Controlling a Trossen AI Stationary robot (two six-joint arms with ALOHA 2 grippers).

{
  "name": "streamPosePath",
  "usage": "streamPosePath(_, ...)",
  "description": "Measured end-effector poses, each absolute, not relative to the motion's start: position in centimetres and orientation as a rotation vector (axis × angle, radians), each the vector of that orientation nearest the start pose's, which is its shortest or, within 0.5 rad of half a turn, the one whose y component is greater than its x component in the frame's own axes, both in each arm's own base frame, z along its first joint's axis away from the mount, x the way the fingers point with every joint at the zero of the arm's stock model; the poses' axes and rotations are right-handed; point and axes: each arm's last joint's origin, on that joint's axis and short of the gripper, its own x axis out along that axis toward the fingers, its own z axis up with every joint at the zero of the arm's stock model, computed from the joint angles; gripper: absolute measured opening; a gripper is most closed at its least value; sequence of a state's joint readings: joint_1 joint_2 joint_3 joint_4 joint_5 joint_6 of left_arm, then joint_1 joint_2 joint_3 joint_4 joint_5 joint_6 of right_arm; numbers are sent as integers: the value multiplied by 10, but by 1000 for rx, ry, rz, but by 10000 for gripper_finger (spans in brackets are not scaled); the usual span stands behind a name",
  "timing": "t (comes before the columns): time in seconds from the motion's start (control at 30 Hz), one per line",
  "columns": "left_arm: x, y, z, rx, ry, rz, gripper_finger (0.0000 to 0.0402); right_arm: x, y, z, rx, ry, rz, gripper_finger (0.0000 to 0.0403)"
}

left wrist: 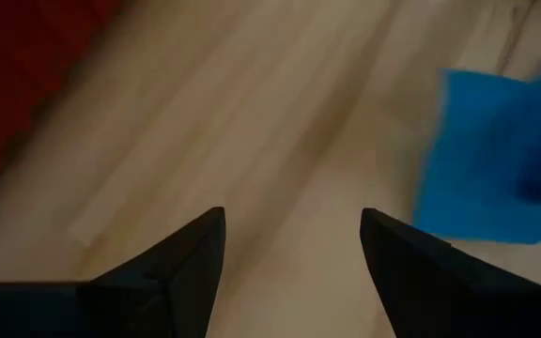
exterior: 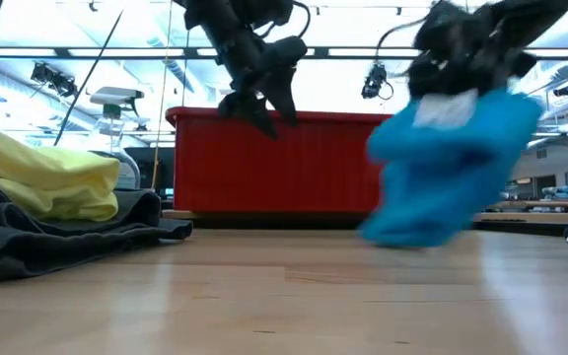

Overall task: Fold Laundry from Bin
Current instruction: Stack the light blue short on top of the dark blue short

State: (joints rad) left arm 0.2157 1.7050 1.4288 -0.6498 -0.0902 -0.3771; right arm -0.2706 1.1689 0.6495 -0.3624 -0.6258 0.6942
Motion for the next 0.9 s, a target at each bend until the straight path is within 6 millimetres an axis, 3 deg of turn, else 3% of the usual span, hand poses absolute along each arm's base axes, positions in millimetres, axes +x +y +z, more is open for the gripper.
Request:
streamPosePath(0.2, 363, 95, 282, -461, 762, 449, 251, 167, -18, 250, 1149, 820, 110, 43)
streamPosePath(0.27, 364, 94, 281, -479, 758, 434, 251, 149, -7, 260, 1160, 829, 202, 43)
streamPosePath(0.47, 367, 94, 283, -478, 734, 428, 251, 98, 20, 263, 1135, 1037, 416, 43)
streamPosePath(0.63, 367, 97, 284, -500, 714, 440, 251, 91, 36, 266, 1068, 1134, 595, 43)
streamPosePath(0.9, 367, 94, 283, -544, 715, 452, 251, 108, 73, 278, 1001, 1192, 888, 43)
